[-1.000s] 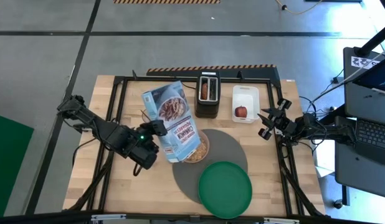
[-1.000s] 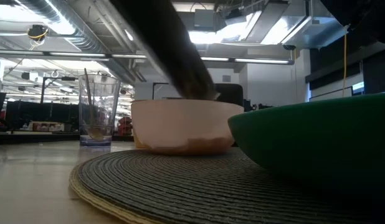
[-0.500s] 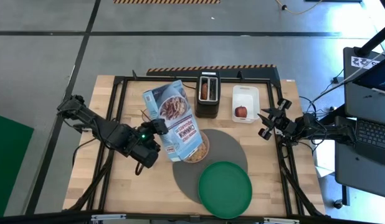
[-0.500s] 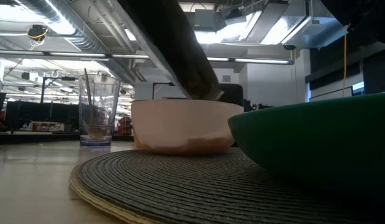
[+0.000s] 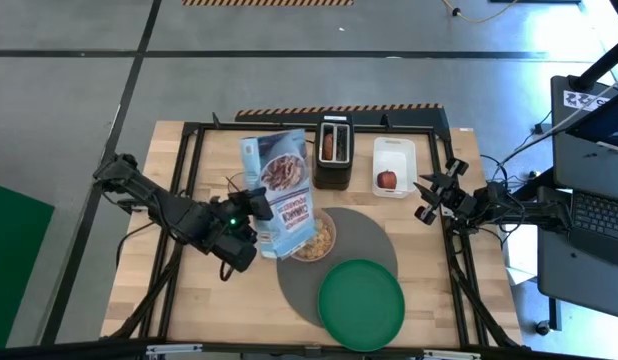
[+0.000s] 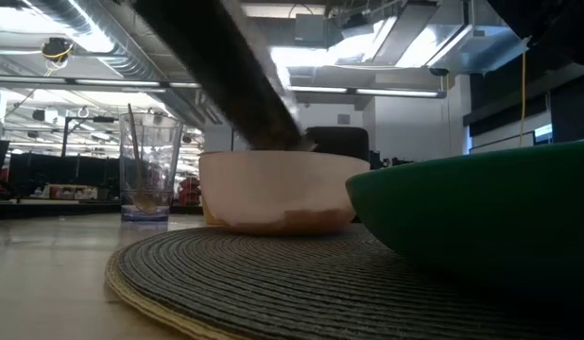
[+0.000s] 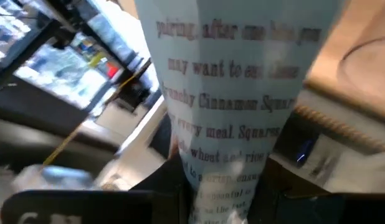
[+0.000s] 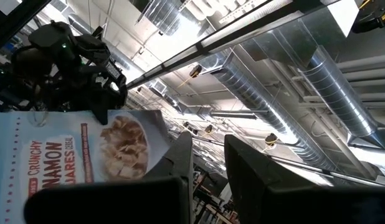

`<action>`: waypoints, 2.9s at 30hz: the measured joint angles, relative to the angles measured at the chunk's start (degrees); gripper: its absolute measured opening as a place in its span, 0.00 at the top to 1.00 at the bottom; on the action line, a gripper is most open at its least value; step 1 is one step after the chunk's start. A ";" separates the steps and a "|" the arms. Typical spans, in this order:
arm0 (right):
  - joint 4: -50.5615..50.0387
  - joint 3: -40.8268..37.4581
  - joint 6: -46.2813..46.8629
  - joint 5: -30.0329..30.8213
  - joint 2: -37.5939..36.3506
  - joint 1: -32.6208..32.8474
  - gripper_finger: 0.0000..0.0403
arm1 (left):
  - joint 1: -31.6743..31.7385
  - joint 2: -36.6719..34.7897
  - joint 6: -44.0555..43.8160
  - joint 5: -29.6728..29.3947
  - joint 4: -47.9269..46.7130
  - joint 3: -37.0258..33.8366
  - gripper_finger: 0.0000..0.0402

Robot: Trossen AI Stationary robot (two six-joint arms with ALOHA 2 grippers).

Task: Arrange a breakfast setting
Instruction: Pour the cereal from the cereal box into the pink bowl

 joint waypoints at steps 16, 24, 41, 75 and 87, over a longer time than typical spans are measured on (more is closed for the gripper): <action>0.07 0.00 0.00 -0.13 -0.01 0.01 0.85 | 0.59 2.49 -3.59 -6.13 -0.25 0.06 0.76; 0.05 -0.01 0.00 -0.15 -0.01 0.01 0.85 | 1.69 3.60 -4.65 -8.11 -3.07 0.04 0.76; 0.04 -0.01 0.00 -0.17 -0.01 0.00 0.85 | 1.73 3.77 -7.67 -11.84 -6.08 0.04 0.76; 0.02 -0.02 0.00 -0.01 -0.01 0.00 0.85 | 3.17 3.36 -6.15 -12.99 -5.68 -3.56 0.78; 0.07 -0.02 -0.02 0.03 -0.01 -0.01 0.85 | 4.55 3.91 -8.07 -13.20 -3.22 -3.63 0.78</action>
